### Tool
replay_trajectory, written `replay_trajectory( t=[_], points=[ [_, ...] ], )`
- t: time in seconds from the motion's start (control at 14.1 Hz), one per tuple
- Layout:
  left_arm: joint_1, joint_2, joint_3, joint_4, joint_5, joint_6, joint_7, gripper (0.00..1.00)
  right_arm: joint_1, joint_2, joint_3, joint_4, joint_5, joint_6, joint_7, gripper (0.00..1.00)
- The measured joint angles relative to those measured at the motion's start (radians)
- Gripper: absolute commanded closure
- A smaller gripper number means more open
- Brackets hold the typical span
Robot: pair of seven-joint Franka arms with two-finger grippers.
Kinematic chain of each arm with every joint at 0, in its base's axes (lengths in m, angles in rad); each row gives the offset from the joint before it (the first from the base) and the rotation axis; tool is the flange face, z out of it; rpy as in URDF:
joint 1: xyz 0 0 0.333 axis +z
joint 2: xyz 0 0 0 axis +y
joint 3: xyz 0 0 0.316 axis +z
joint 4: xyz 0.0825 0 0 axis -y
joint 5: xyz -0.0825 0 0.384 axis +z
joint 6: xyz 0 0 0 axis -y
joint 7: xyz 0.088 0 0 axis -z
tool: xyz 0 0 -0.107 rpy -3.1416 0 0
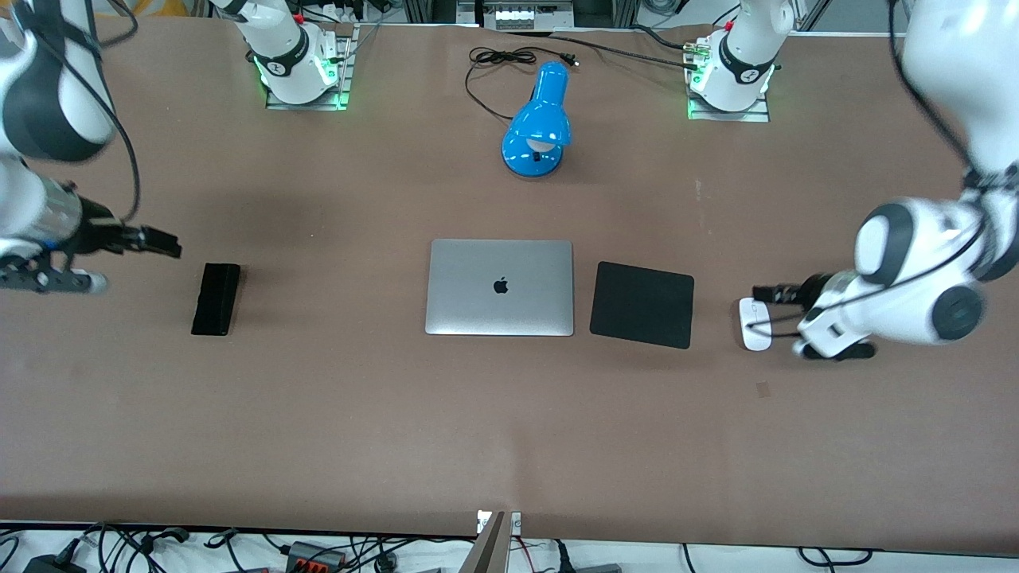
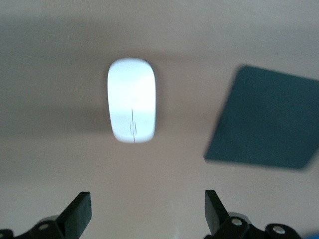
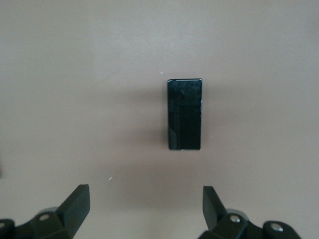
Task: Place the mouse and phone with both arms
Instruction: 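Reach the right gripper to the phone while the left gripper reaches the mouse, then grasp the phone with the right gripper while the left gripper grasps the mouse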
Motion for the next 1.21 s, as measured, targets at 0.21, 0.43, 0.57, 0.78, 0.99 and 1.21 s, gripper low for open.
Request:
replay_trajectory(
  t=[0.21, 0.43, 0.57, 0.78, 0.99, 1.21],
  points=[
    [0.000, 0.091, 0.000, 0.022, 0.069, 0.065, 0.000, 0.00, -0.004, 0.123, 0.000, -0.001, -0.054, 0.087, 0.001, 0.00],
    [-0.001, 0.108, 0.000, 0.028, 0.075, 0.109, 0.000, 0.00, -0.017, 0.225, -0.001, -0.002, -0.056, 0.155, 0.001, 0.00],
    [-0.005, 0.116, -0.001, 0.028, 0.076, 0.125, 0.000, 0.00, -0.024, 0.283, -0.002, -0.003, -0.056, 0.210, 0.001, 0.00],
    [-0.009, 0.146, -0.002, 0.028, 0.076, 0.160, 0.000, 0.00, -0.046, 0.356, -0.004, -0.003, -0.056, 0.265, 0.002, 0.00],
    [-0.009, 0.175, -0.002, 0.028, 0.084, 0.181, 0.001, 0.00, -0.061, 0.379, -0.004, -0.003, -0.056, 0.276, 0.002, 0.00],
    [-0.007, 0.182, -0.002, 0.029, 0.091, 0.185, 0.001, 0.36, -0.067, 0.379, -0.004, -0.022, -0.056, 0.312, 0.002, 0.00]
  ],
)
